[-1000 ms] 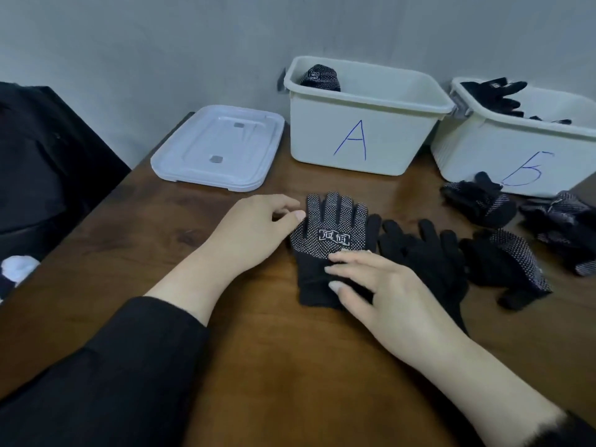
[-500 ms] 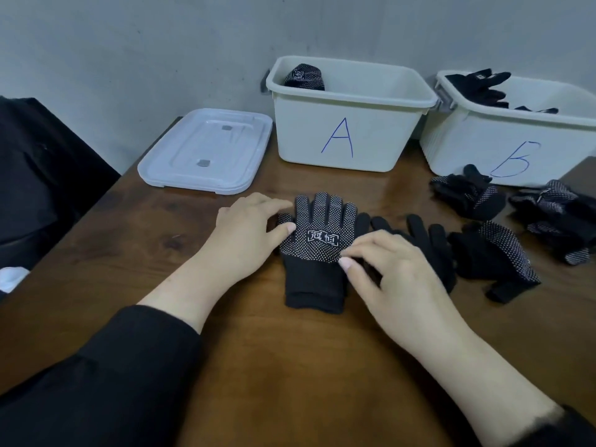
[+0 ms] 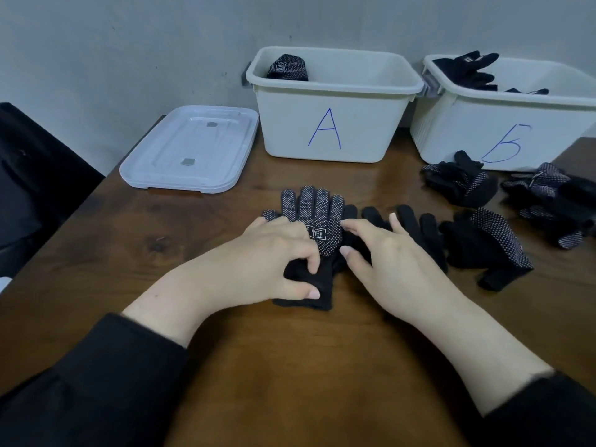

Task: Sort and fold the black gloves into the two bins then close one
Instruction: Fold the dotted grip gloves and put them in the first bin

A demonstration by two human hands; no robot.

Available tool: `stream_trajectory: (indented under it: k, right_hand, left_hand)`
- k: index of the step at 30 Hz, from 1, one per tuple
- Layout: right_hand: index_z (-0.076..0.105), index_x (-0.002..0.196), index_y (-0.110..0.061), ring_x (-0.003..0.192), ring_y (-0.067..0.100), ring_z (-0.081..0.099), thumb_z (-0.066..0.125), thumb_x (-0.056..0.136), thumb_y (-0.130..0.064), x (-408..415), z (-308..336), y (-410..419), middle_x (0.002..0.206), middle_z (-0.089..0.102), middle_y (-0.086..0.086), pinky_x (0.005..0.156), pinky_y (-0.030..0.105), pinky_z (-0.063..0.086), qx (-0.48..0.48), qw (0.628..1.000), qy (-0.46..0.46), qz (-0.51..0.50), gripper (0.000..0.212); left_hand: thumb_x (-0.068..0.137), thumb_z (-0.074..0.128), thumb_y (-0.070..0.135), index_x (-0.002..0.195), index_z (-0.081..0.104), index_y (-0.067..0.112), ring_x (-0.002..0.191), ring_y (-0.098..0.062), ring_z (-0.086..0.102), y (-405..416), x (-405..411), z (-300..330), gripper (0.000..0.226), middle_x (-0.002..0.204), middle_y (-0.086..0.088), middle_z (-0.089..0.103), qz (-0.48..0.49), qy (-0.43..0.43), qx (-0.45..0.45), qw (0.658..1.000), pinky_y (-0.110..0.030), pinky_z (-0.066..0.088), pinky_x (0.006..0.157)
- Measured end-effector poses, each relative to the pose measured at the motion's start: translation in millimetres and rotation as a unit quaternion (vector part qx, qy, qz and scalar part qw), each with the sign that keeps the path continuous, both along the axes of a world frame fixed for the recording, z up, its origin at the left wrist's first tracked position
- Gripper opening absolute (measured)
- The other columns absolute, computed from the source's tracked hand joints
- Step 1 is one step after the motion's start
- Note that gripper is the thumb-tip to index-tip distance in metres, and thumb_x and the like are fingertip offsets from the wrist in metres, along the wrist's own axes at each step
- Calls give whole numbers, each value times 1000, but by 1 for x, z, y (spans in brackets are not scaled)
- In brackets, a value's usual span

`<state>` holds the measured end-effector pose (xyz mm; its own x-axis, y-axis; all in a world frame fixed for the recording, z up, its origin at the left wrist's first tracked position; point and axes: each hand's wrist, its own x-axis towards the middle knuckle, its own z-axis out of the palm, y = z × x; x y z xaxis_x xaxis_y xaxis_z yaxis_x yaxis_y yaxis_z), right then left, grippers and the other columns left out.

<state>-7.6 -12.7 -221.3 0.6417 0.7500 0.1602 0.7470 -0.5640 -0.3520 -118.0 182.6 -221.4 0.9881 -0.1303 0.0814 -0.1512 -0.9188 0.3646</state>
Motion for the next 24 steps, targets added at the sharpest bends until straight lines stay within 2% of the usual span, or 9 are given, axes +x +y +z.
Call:
stream_trajectory:
  k: [5,7,9,13,16,18,20,21,24]
  right_hand:
    - [41,151,-25,135,9,31,49,105,-30,1,2,1,143,59,-9,115,16,0,25,999,30,7,47]
    - [41,152,-24,134,5,41,49,105,-29,2,-1,1,145,57,-9,119,19,5,47,998,42,12,48]
    - [43,150,-24,133,9,51,51,104,-28,3,-4,1,143,58,-6,124,25,15,61,997,43,11,47]
    - [47,148,-23,134,10,43,53,104,-28,3,-5,0,145,54,-6,121,26,19,53,998,35,12,44]
    - [57,139,-20,128,16,51,57,102,-26,4,-9,-1,138,55,-7,121,41,31,75,997,20,21,37]
    - [66,125,-18,115,19,58,57,99,-27,4,-7,-1,124,57,-6,110,51,42,115,993,-9,39,28]
    - [70,113,-19,106,19,59,56,98,-32,4,0,-5,114,58,-7,102,49,45,129,986,-32,99,24]
    - [71,110,-21,106,17,59,57,98,-37,2,2,-8,112,59,-9,102,46,44,111,982,-28,147,25]
    - [68,119,-33,121,3,46,54,91,-64,-3,2,-18,121,51,-21,117,35,27,-1,971,10,240,45]
  left_hand:
    - [94,60,49,89,58,31,92,-7,39,-7,0,2,18,92,13,48,-22,-34,27,999,-34,33,89]
    - [94,53,50,89,57,31,92,-10,42,-9,-3,3,21,91,12,49,-23,-61,34,997,-33,33,88]
    - [93,52,49,89,59,30,92,-10,44,-11,-5,6,21,93,13,51,-39,-82,40,995,-31,32,88]
    - [94,56,45,87,63,28,90,-9,47,-14,-10,5,20,94,16,51,-69,-100,62,991,-32,35,89]
    - [93,59,53,94,69,32,99,-4,51,-13,-13,3,24,102,19,56,-68,-53,29,996,-33,37,96]
    - [94,64,47,98,74,26,107,-4,57,-10,-17,6,23,108,16,63,-50,-39,-78,995,-26,38,100]
    - [98,64,29,93,74,17,104,-12,64,-5,-23,9,16,104,9,68,-21,-66,-175,982,-30,46,95]
    - [98,64,26,91,73,16,101,-16,64,-1,-25,9,15,102,8,68,-2,-78,-183,980,-33,47,93]
    - [92,63,42,95,78,27,106,-15,58,10,-29,2,22,106,13,65,31,-41,-129,990,-32,41,98]
